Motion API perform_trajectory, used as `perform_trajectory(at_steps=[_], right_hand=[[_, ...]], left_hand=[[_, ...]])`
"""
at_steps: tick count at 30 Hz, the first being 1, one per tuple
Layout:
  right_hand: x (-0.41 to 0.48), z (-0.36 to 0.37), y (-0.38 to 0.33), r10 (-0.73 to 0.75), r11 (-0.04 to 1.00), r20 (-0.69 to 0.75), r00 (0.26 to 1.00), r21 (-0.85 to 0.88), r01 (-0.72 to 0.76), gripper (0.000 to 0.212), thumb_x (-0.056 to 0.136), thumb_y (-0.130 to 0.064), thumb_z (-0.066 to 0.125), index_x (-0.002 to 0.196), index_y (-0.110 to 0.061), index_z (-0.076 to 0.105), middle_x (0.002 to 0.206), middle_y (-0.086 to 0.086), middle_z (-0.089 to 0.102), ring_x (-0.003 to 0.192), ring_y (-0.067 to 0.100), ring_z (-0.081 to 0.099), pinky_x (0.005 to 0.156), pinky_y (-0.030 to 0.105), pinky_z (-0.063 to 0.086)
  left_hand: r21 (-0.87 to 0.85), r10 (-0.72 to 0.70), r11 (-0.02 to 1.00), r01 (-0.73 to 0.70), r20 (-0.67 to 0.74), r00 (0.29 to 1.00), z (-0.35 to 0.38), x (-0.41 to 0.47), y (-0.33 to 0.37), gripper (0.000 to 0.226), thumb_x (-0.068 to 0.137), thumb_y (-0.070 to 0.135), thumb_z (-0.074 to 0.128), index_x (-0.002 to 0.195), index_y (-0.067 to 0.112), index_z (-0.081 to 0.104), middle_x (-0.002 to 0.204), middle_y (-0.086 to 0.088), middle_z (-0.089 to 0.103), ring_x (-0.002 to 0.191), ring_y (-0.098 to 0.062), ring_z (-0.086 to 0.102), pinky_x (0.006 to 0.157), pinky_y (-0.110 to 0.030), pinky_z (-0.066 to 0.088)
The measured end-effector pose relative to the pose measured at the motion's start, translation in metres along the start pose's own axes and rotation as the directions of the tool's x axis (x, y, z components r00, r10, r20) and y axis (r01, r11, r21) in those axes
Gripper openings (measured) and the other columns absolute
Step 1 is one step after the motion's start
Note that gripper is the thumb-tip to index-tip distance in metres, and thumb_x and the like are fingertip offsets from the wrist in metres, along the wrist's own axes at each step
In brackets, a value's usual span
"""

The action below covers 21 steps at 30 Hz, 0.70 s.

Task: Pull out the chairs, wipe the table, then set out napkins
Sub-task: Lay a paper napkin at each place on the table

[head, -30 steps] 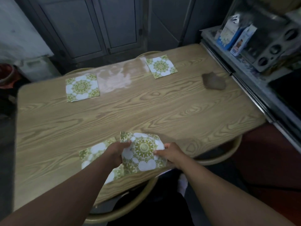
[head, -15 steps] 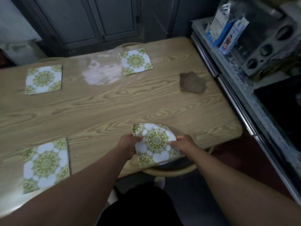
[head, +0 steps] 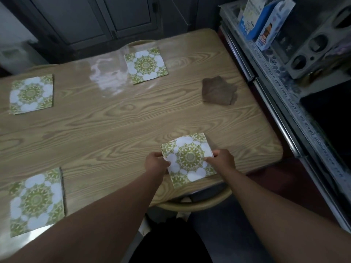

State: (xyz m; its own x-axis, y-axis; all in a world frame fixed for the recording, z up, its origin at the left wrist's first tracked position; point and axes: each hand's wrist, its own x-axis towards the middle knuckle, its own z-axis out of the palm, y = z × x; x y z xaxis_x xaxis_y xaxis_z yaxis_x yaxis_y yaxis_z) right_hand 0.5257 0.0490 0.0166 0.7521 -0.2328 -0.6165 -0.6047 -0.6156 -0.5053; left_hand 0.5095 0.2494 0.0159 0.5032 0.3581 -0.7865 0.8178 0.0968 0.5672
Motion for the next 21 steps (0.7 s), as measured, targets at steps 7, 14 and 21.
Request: perform_trajectory(at_steps=[7, 14, 21], right_hand=[[0.011, -0.001, -0.008, -0.012, 1.0, -0.06, 0.998, 0.021, 0.014, 0.028, 0.079, -0.026, 0.074, 0.101, -0.009, 0.072, 0.098, 0.009, 0.073, 0.092, 0.026, 0.068, 0.077, 0.033, 0.053], [0.016, -0.001, -0.006, 0.036, 0.999, -0.085, 0.996, 0.032, -0.034, 0.024, 0.083, -0.026, 0.069, 0.101, -0.011, 0.069, 0.103, 0.008, 0.072, 0.096, 0.026, 0.066, 0.078, 0.029, 0.048], [0.019, -0.003, -0.002, 0.015, 1.0, -0.07, 0.997, 0.023, -0.014, 0.016, 0.083, -0.023, 0.069, 0.094, -0.011, 0.07, 0.098, 0.008, 0.072, 0.095, 0.026, 0.066, 0.083, 0.035, 0.053]], left_hand=[[0.007, 0.116, 0.993, -0.116, -0.151, 0.982, 0.005, 0.008, 0.01, 0.051, 0.074, -0.003, 0.073, 0.119, 0.01, 0.053, 0.103, -0.015, 0.066, 0.087, -0.031, 0.068, 0.065, -0.04, 0.059], [0.027, 0.031, 0.999, -0.027, -0.183, 0.983, 0.014, 0.01, -0.004, 0.04, 0.068, 0.0, 0.077, 0.1, 0.013, 0.057, 0.1, -0.012, 0.067, 0.086, -0.03, 0.069, 0.072, -0.047, 0.06], [0.119, 0.05, 0.993, -0.021, -0.25, 0.967, 0.019, 0.014, -0.014, 0.032, 0.068, -0.001, 0.073, 0.079, 0.019, 0.05, 0.097, -0.014, 0.066, 0.085, -0.033, 0.068, 0.071, -0.047, 0.06]])
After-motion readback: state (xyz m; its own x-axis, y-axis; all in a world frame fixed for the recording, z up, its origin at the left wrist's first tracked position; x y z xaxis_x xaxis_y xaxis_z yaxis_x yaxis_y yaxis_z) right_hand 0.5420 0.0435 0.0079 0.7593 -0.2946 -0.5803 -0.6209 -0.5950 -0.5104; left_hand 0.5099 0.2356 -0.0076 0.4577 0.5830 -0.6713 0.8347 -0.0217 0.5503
